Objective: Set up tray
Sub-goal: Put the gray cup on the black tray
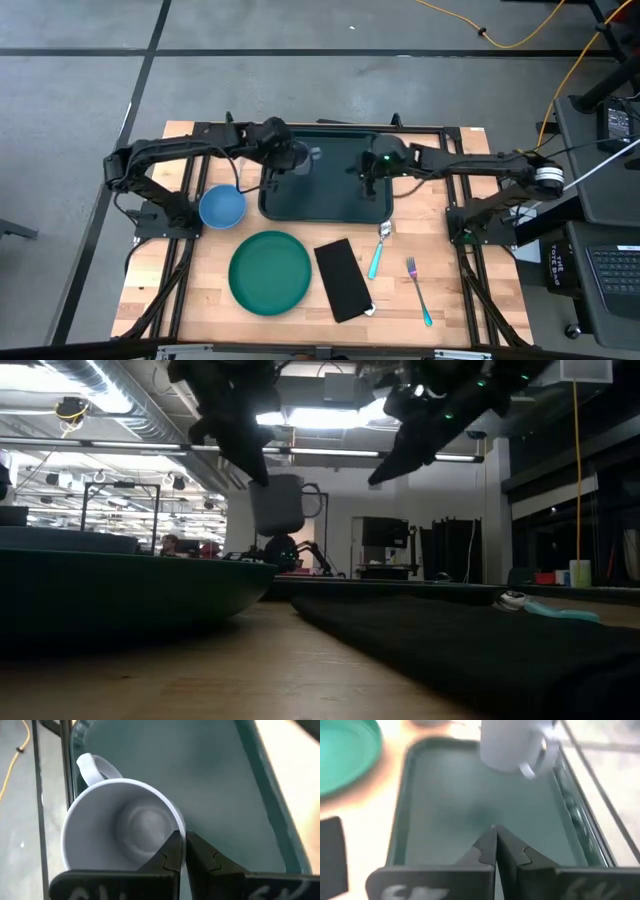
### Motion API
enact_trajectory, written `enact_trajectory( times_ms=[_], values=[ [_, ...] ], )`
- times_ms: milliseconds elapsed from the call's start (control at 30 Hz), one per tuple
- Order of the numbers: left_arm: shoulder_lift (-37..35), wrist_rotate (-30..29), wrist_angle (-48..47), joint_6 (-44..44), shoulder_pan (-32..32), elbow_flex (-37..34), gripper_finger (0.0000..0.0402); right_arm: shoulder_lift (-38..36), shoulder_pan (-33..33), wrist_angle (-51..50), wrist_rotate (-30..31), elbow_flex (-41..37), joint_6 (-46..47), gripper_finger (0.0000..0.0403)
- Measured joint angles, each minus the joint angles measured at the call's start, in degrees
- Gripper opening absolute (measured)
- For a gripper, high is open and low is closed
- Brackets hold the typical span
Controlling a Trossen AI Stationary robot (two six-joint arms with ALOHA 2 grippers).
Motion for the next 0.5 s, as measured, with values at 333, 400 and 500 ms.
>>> enact_trajectory(
  times_ms=[333, 400, 500],
  values=[
    [1.62, 3.34, 0.12, 12.88, 6.04, 0.04, 0.0002, -2.66, -1.67, 13.14, -1.01, -11.88, -0.87, 0.0005],
    [2.74, 5.20, 0.38, 12.64, 7.58, 0.04, 0.0002, -2.46, -2.11, 14.91, -1.03, -12.88, -0.83, 0.0009],
    [4.77, 6.23, 0.26, 13.89, 10.13, 0.04, 0.0002, -2.13, -2.48, 19.03, -1.19, -13.36, -0.73, 0.0012]
  ],
)
